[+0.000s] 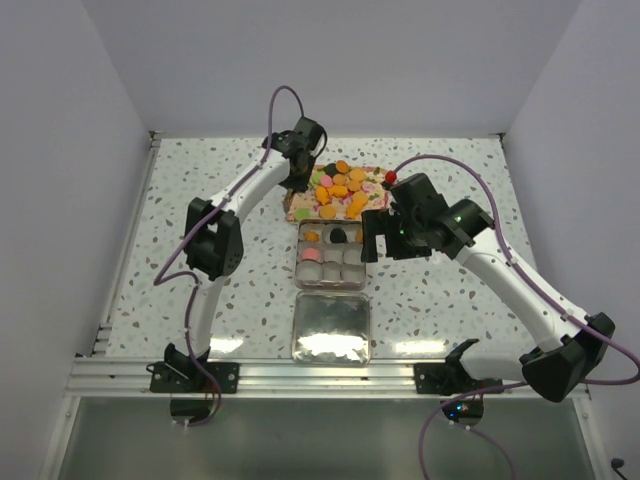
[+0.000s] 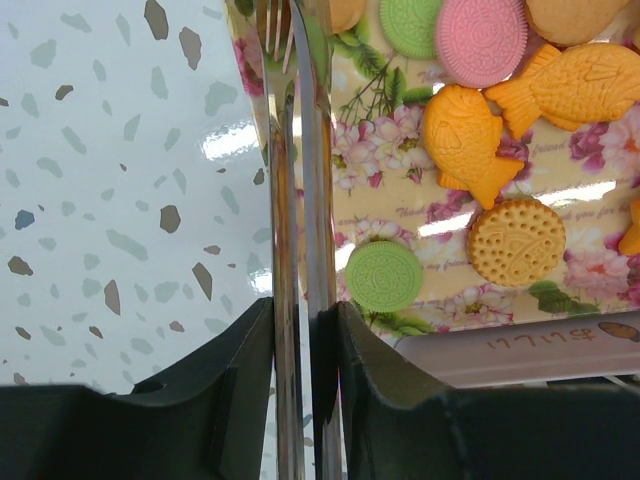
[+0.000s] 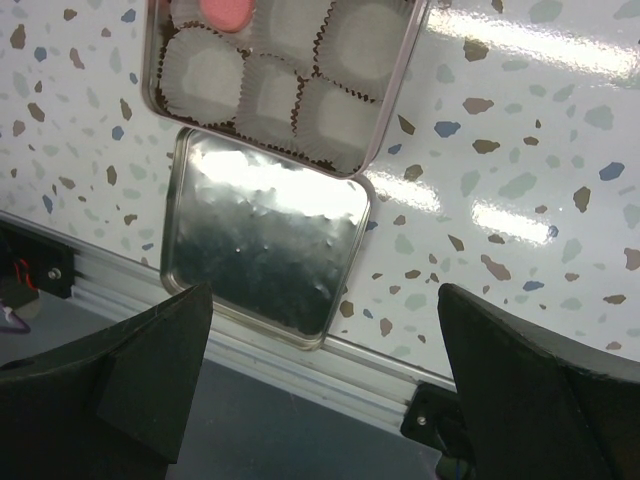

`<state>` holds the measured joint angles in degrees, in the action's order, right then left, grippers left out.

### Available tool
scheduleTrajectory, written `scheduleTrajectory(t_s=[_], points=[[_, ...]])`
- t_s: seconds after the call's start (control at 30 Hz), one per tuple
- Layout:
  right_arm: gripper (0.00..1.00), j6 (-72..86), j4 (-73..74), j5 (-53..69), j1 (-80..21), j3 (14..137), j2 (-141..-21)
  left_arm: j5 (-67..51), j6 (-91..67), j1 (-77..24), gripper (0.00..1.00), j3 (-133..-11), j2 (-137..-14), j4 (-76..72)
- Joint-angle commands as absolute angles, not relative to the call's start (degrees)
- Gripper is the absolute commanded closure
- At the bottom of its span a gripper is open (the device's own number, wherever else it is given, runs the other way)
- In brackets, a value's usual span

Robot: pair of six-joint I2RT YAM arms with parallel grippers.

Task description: Pack the cookies

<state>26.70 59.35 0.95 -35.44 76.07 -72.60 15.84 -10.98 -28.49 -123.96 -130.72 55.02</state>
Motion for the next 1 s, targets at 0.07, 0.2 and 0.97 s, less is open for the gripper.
scheduleTrajectory(t_s=[0.07, 0.2, 0.97], points=[[0.01, 26.45, 59.50, 0.35, -35.24, 77.87, -71.46, 15.38, -10.37, -28.12, 0.75, -124.80, -128.32, 53.97], [0.01, 26.81, 59.59, 0.35, -35.24, 77.78, -70.75, 14.24, -10.37, -28.04, 0.82, -124.63, -127.36, 53.70], [0.01, 28.39, 57.83, 2.11, -35.24, 78.13, -69.26, 6.96, -8.09, -28.65, 0.90, -101.89, -96.35, 49.06]])
